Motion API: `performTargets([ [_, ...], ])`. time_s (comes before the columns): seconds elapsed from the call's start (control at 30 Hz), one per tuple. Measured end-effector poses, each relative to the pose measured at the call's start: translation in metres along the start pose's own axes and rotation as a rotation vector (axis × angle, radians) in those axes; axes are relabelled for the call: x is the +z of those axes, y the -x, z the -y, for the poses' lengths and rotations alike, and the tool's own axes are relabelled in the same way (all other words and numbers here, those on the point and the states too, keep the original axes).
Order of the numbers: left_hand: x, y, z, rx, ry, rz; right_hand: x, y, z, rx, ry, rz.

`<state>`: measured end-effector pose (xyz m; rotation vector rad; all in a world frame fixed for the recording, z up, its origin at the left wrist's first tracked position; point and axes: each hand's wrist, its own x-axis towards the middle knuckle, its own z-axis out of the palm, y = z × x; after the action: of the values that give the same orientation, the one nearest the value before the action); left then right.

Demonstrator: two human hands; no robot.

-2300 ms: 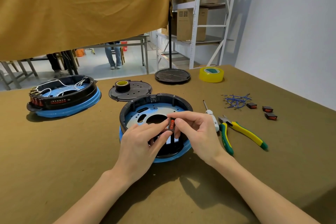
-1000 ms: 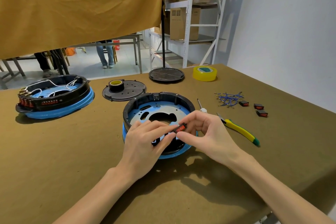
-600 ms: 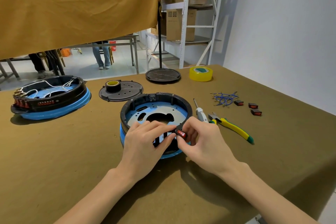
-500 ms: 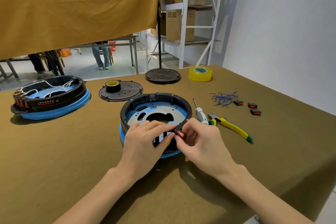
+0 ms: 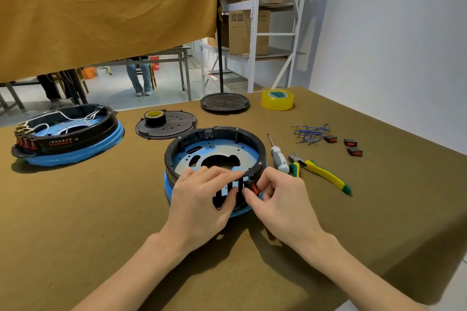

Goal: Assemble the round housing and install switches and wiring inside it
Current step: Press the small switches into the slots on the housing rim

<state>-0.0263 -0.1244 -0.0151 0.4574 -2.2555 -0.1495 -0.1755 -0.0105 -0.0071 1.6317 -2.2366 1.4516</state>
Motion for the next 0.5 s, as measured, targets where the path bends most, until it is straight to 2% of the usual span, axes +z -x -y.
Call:
performTargets([
  [0.13,0.002,0.002,-0.005,-0.013,0.009,0.006,-0.002,-0.006,0.005,0.035,-0.015,-0.001],
  [0.3,0.001,0.001,-0.006,-0.038,0.023,-0.009,-0.016,-0.01,0.004,0.143,-0.158,0.167],
  [0.5,-0.001,-0.003,-0.012,-0.06,0.027,-0.008,-0.016,-0.016,0.001,0.03,-0.003,0.186],
])
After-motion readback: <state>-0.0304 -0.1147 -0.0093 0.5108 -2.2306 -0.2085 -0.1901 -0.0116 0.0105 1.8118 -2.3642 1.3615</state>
